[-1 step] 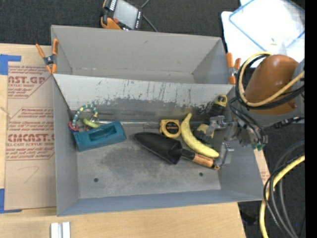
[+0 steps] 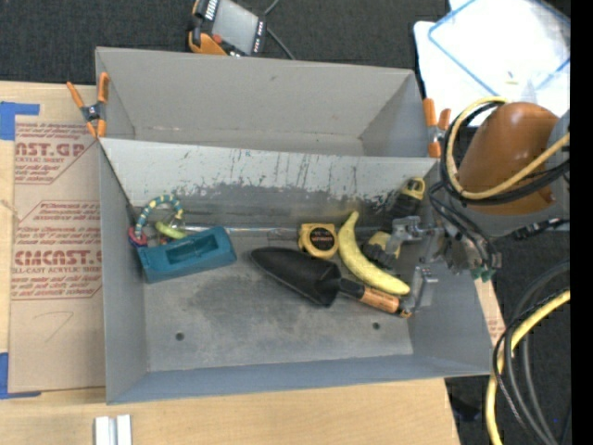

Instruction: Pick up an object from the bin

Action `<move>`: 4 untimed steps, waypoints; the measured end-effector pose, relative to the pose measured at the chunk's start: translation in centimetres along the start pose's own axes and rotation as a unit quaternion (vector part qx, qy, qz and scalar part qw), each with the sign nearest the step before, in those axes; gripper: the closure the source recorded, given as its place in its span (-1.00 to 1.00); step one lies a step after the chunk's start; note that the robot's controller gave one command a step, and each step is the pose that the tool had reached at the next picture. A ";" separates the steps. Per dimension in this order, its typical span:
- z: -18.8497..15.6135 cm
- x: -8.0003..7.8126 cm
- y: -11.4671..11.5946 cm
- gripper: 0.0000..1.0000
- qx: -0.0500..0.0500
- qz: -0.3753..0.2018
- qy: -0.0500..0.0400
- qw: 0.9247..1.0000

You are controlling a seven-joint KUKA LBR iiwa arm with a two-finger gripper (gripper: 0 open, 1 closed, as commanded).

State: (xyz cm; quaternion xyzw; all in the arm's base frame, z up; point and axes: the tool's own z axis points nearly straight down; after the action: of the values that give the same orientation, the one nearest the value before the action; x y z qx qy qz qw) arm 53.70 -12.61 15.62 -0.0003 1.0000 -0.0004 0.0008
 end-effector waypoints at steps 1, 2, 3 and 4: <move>6.2 -1.4 2.5 -1.00 0.000 0.068 -0.006 0.998; 4.8 -0.7 3.6 -1.00 0.001 0.027 -0.004 1.000; 8.4 -1.6 4.6 1.00 -0.001 0.042 -0.008 0.999; 8.4 -1.6 4.6 1.00 -0.001 0.042 -0.008 0.999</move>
Offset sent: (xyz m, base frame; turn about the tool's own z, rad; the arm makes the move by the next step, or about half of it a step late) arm 0.0056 0.0383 -0.0465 0.0462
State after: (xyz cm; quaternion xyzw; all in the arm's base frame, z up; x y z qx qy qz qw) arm 55.32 -8.05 7.17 0.0417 0.9991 0.0010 0.0091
